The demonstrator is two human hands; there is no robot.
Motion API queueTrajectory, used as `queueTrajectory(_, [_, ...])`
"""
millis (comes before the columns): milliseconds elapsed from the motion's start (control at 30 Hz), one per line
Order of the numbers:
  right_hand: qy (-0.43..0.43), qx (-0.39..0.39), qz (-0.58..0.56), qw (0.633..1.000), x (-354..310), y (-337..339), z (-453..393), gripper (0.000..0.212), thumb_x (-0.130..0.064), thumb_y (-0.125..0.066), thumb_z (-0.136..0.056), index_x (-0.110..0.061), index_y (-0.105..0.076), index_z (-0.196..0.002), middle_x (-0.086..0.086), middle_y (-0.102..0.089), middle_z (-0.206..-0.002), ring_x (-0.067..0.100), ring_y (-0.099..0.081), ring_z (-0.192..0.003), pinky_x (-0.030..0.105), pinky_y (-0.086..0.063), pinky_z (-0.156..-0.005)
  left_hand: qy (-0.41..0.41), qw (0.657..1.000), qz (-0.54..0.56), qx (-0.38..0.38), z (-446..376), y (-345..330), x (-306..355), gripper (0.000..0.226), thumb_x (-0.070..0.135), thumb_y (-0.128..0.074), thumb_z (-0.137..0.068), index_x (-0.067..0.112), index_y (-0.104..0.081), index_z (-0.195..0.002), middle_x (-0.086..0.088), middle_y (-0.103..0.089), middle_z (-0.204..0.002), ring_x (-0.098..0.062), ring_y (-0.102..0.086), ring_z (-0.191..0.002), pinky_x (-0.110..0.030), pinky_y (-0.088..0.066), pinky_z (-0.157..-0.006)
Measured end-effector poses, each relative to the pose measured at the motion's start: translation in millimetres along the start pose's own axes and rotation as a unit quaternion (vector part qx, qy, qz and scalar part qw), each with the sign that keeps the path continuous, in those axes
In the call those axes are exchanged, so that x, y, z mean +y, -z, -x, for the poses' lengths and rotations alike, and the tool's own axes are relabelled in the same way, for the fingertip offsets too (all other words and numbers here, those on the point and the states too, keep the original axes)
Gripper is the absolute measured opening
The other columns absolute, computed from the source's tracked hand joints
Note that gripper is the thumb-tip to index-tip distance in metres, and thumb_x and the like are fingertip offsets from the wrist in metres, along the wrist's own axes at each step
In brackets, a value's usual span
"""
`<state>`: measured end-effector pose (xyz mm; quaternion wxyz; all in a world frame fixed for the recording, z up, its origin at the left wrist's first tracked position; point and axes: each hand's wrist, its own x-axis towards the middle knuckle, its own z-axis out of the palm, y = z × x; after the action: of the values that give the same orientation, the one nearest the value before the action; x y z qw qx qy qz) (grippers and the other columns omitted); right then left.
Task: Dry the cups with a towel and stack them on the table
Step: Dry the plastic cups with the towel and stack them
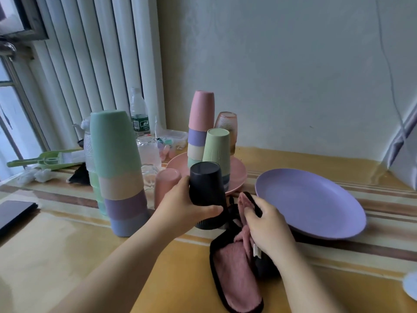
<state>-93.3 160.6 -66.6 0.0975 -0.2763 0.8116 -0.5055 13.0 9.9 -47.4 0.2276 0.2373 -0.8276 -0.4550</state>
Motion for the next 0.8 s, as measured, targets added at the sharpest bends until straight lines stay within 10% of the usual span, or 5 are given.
queueTrajectory(167, [0.01,0.016,-0.023,1.0,0.2,5.5,-0.5,0.012,-0.022,-0.046,-0.099,-0.024,-0.056,-0.104,-0.016,-0.056,-0.077,-0.023,-0.051,-0.053,0.001,-0.038,-0.048,-0.012,1.0,0.005,0.013,-18.8,-14.4,8.8,0.06,0.021,-0.088,-0.064,0.027,-0.052,-0.112,0.018,-0.063,-0.099,0.001,-0.061,-0.091,-0.022,-0.052,-0.073])
queueTrajectory(400, [0.007,0.043,0.051,0.998,9.7,12.2,-7.4,0.029,-0.027,-0.044,-0.099,-0.023,-0.057,-0.124,-0.007,-0.062,-0.097,0.004,-0.05,-0.076,0.014,-0.035,-0.06,0.024,0.999,0.043,0.013,-10.6,-34.9,2.8,0.052,0.021,-0.087,-0.066,0.032,-0.049,-0.1,0.012,-0.063,-0.1,-0.006,-0.064,-0.091,-0.028,-0.054,-0.077])
queueTrajectory(533, [-0.004,0.016,-0.003,1.0,13.0,9.9,-7.3,0.019,-0.029,-0.044,-0.099,-0.019,-0.06,-0.098,-0.005,-0.061,-0.082,-0.004,-0.059,-0.058,0.005,-0.04,-0.048,-0.036,0.997,0.053,0.039,-38.9,-41.0,33.3,0.053,0.021,-0.086,-0.068,0.027,-0.049,-0.105,0.02,-0.059,-0.097,0.001,-0.059,-0.091,-0.028,-0.052,-0.077])
queueTrajectory(800, [-0.04,0.004,-0.04,0.998,23.9,16.5,-10.9,0.02,-0.028,-0.043,-0.099,-0.018,-0.06,-0.092,-0.006,-0.062,-0.08,-0.01,-0.06,-0.058,0.006,-0.043,-0.049,-0.04,0.983,-0.007,-0.176,-138.7,-127.3,74.1,0.068,0.019,-0.088,-0.065,0.018,-0.053,-0.122,0.004,-0.064,-0.11,-0.019,-0.063,-0.104,-0.032,-0.053,-0.086])
